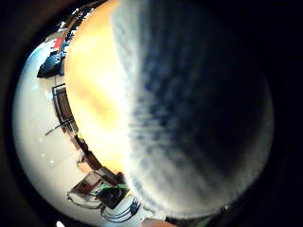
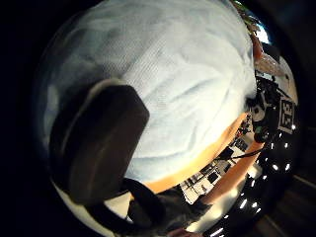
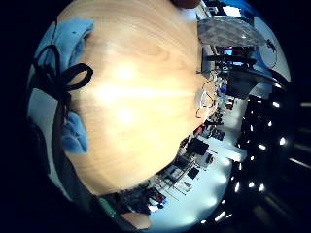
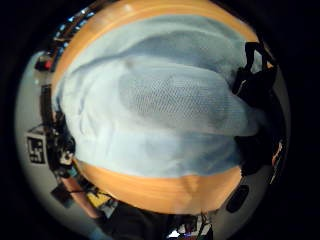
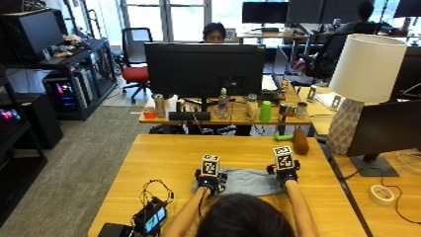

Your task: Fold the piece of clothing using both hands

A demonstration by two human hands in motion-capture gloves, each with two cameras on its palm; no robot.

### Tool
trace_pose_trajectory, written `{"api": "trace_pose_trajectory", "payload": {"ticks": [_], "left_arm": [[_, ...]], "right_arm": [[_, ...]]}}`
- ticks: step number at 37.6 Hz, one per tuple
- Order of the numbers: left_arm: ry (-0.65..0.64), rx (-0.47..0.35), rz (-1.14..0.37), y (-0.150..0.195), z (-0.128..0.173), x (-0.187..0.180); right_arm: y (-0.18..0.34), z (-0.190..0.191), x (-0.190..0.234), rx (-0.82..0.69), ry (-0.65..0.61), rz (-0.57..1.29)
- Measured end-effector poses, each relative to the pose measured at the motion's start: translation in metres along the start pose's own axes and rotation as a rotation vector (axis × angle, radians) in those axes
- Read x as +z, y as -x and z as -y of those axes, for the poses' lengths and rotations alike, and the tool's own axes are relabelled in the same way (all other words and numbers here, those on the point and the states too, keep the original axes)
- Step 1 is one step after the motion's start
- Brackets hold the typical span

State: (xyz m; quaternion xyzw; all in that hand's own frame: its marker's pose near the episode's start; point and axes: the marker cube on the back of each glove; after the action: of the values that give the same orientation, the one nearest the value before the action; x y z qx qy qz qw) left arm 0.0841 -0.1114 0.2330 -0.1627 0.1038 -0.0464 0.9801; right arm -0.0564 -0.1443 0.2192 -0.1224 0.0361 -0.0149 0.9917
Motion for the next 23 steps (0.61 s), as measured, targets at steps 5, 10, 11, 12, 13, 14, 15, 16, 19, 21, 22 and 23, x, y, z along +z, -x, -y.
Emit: {"api": "trace_pose_trajectory", "payload": {"ticks": [5, 10, 11, 12, 13, 14, 15, 16, 19, 21, 22, 23], "left_arm": [[0.051, 0.042, -0.021, -0.010, -0.006, -0.002], [0.069, 0.027, -0.112, -0.005, -0.016, -0.014], [0.057, 0.021, -0.124, -0.003, -0.017, -0.016], [0.043, 0.014, -0.132, 0.000, -0.018, -0.019], [0.029, 0.011, -0.136, 0.002, -0.019, -0.022], [0.014, 0.009, -0.137, 0.004, -0.019, -0.024], [-0.003, 0.009, -0.137, 0.007, -0.020, -0.027], [-0.020, 0.007, -0.137, 0.010, -0.020, -0.030], [-0.051, -0.020, -0.139, 0.018, -0.021, -0.038], [-0.043, -0.051, -0.138, 0.024, -0.025, -0.042], [-0.037, -0.065, -0.137, 0.027, -0.027, -0.044], [-0.035, -0.073, -0.136, 0.030, -0.029, -0.046]], "right_arm": [[-0.007, -0.009, -0.003, 0.013, 0.046, -0.089], [-0.016, -0.016, -0.034, 0.064, -0.038, -0.118], [-0.018, -0.019, -0.040, 0.079, -0.049, -0.125], [-0.020, -0.022, -0.047, 0.088, -0.058, -0.131], [-0.022, -0.025, -0.053, 0.094, -0.066, -0.138], [-0.023, -0.027, -0.059, 0.097, -0.075, -0.145], [-0.023, -0.029, -0.065, 0.098, -0.085, -0.151], [-0.023, -0.030, -0.071, 0.097, -0.096, -0.158], [-0.021, -0.033, -0.089, 0.088, -0.120, -0.178], [-0.019, -0.028, -0.097, 0.085, -0.132, -0.194], [-0.018, -0.021, -0.100, 0.085, -0.130, -0.206], [-0.017, -0.011, -0.100, 0.087, -0.121, -0.219]]}}
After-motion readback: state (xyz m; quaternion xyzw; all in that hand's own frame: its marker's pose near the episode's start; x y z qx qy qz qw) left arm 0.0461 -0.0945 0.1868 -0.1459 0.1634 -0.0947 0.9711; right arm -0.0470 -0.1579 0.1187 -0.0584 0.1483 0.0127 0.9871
